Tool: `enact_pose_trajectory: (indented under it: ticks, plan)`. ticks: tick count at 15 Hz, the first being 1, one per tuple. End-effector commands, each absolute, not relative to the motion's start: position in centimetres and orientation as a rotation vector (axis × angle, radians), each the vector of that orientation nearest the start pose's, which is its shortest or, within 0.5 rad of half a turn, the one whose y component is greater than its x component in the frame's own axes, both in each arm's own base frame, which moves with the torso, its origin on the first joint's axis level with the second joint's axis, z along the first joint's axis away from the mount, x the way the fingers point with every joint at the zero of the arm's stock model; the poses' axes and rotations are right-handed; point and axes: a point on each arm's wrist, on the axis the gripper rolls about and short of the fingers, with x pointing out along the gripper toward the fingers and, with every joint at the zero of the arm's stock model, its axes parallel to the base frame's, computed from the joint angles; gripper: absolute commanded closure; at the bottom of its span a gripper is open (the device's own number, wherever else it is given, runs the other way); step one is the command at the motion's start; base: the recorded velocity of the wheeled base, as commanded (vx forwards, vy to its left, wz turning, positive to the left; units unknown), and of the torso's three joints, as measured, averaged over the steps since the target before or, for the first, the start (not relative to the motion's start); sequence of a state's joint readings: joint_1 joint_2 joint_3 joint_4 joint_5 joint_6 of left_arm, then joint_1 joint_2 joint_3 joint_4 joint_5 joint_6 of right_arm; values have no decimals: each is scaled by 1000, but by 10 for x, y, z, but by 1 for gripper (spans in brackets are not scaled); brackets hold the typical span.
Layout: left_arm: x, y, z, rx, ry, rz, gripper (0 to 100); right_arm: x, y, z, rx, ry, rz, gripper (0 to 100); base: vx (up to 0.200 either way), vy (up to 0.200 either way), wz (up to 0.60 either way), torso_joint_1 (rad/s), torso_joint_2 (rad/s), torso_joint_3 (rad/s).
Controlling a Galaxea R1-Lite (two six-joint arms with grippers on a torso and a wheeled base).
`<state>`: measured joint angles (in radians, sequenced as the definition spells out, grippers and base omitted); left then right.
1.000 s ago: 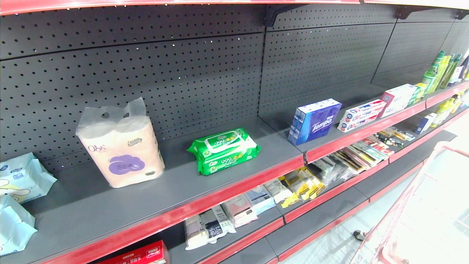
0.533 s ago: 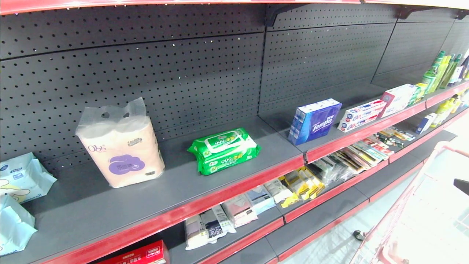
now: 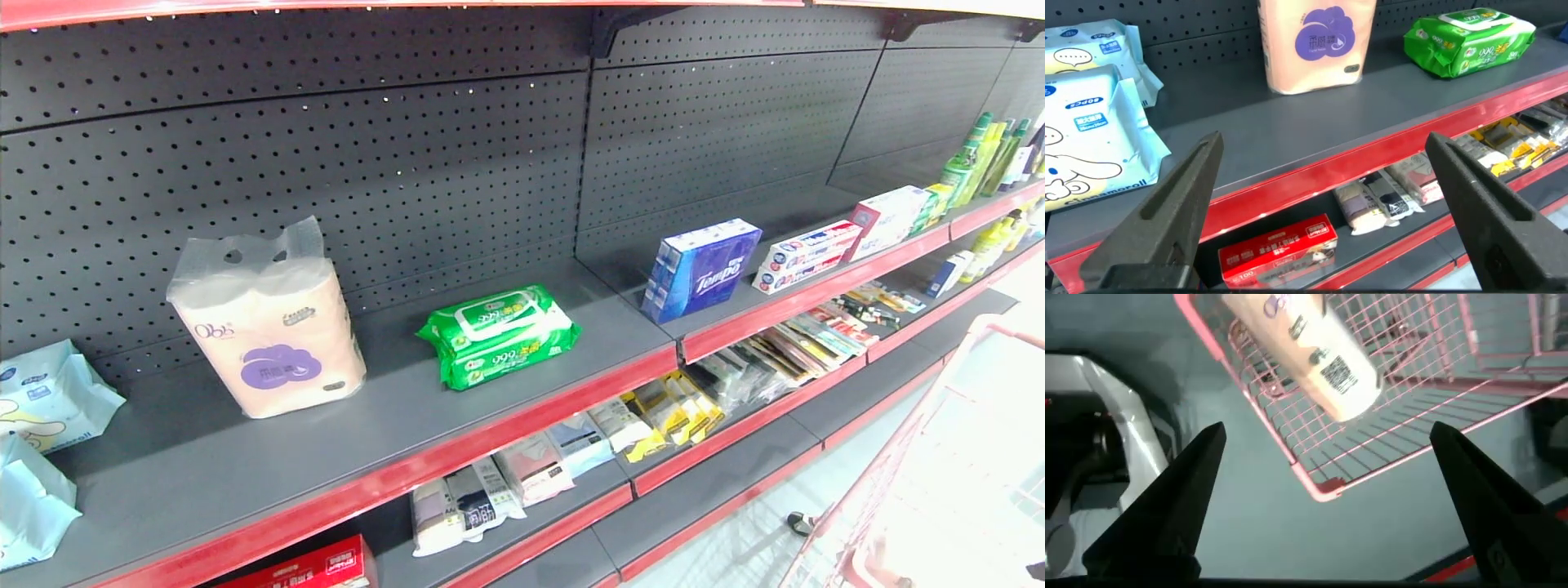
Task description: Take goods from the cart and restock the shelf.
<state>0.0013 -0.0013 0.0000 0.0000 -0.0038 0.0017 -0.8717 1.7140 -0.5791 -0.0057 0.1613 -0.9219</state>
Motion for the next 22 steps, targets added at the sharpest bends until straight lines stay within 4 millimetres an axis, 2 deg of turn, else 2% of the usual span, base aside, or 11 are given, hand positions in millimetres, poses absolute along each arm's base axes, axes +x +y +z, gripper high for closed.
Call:
enact_pose_trajectory:
  ticks: [1, 4, 6, 8, 11, 15, 22]
  plan:
    - [-23, 0, 75, 2, 0, -2, 0, 144, -175, 40, -163, 1265, -43, 0, 0, 0, 0, 0, 0, 0]
    - [-23, 0, 75, 2, 0, -3, 0, 144, -191, 15, -312, 1276, 47, 0, 0, 0, 0, 0, 0, 0]
    - [-23, 0, 75, 2, 0, -3, 0, 140, -199, 6, -431, 1282, 128, 0, 0, 0, 0, 0, 0, 0]
    - [-23, 0, 75, 2, 0, -3, 0, 140, -200, -1, -431, 1298, 157, 0, 0, 0, 0, 0, 0, 0]
    - [-23, 0, 75, 2, 0, -3, 0, 145, -197, -4, -453, 1297, 191, 0, 0, 0, 0, 0, 0, 0]
    - [-23, 0, 75, 2, 0, -3, 0, 155, -212, -8, -584, 1257, 228, 0, 0, 0, 0, 0, 0, 0]
    - [-23, 0, 75, 2, 0, -3, 0, 165, -211, -16, -598, 1240, 285, 0, 0, 0, 0, 0, 0, 0]
